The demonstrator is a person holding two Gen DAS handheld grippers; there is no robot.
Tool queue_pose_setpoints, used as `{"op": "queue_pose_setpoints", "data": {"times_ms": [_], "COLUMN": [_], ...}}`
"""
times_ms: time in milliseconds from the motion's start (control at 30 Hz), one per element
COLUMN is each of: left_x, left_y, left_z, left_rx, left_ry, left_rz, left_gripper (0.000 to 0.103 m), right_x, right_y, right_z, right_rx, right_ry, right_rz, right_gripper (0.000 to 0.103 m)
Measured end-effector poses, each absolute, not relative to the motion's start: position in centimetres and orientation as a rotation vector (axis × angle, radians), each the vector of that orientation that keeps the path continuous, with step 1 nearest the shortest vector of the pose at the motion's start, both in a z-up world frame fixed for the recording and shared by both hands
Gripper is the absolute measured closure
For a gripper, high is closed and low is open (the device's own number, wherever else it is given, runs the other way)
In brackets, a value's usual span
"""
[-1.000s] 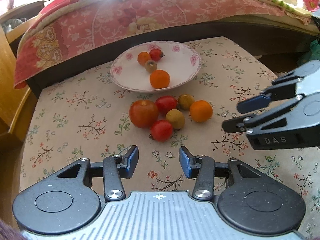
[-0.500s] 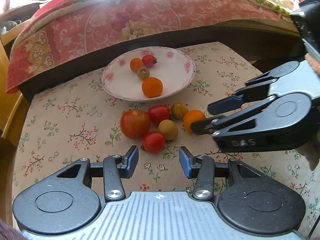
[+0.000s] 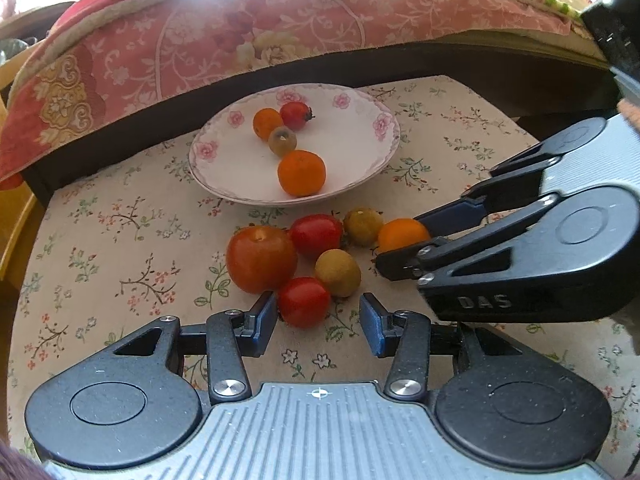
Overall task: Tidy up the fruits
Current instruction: 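Grasp an orange with the right tool while the left tool reaches toward a cherry tomato, then grasp the red cherry tomato with the left tool while the right tool holds the orange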
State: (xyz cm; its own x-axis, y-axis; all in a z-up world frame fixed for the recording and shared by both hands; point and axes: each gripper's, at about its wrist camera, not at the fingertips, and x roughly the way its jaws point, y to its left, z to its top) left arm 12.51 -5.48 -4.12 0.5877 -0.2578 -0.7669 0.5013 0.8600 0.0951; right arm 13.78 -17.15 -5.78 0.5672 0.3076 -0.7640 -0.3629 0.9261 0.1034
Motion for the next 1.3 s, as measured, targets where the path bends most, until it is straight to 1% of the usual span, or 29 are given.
{"op": "queue_pose_setpoints", "data": {"times_ms": [67,167,200,233,667,700,1033,1100,1133,1300], "left_x": [12.7,12.7,12.8,12.8,10.9,10.9,11.0,11.0,11.0,11.1], "left_y": [-5.5,-5.4,-5.4,-5.5,-5.1,-5.2,-5.3,-5.2,-5.1,-5.3], "left_z": [-4.3,-4.4,-4.4,-4.4,-4.1,-4.1,-4.4,-4.3,-4.3,-4.2], "left_rx": [0.316,0.315,0.313,0.314,0.35,0.362,0.366,0.361,0.358,0.353], "left_ry": [0.835,0.833,0.834,0.836,0.851,0.847,0.83,0.832,0.835,0.845], "left_rz": [-0.446,-0.437,-0.438,-0.438,-0.453,-0.45,-0.45,-0.451,-0.453,-0.45], "left_gripper": [0.052,0.059,0.065,0.067,0.066,0.064,0.057,0.059,0.063,0.065], "right_x": [13.7,13.7,13.6,13.6,12.2,12.1,12.5,12.5,12.4,12.5], "right_y": [-17.4,-17.9,-18.0,-18.0,-18.0,-18.0,-18.0,-18.0,-18.0,-17.9], "right_z": [-5.8,-5.7,-5.7,-5.7,-5.7,-5.7,-6.1,-6.1,-6.1,-6.0], "right_rx": [-0.064,-0.051,-0.048,-0.047,-0.075,-0.077,-0.072,-0.075,-0.075,-0.078], "right_ry": [0.886,0.894,0.896,0.898,0.906,0.903,0.894,0.892,0.889,0.898], "right_rz": [0.39,0.386,0.384,0.384,0.402,0.404,0.416,0.415,0.414,0.398], "right_gripper": [0.066,0.066,0.066,0.066,0.066,0.066,0.066,0.066,0.066,0.066]}}
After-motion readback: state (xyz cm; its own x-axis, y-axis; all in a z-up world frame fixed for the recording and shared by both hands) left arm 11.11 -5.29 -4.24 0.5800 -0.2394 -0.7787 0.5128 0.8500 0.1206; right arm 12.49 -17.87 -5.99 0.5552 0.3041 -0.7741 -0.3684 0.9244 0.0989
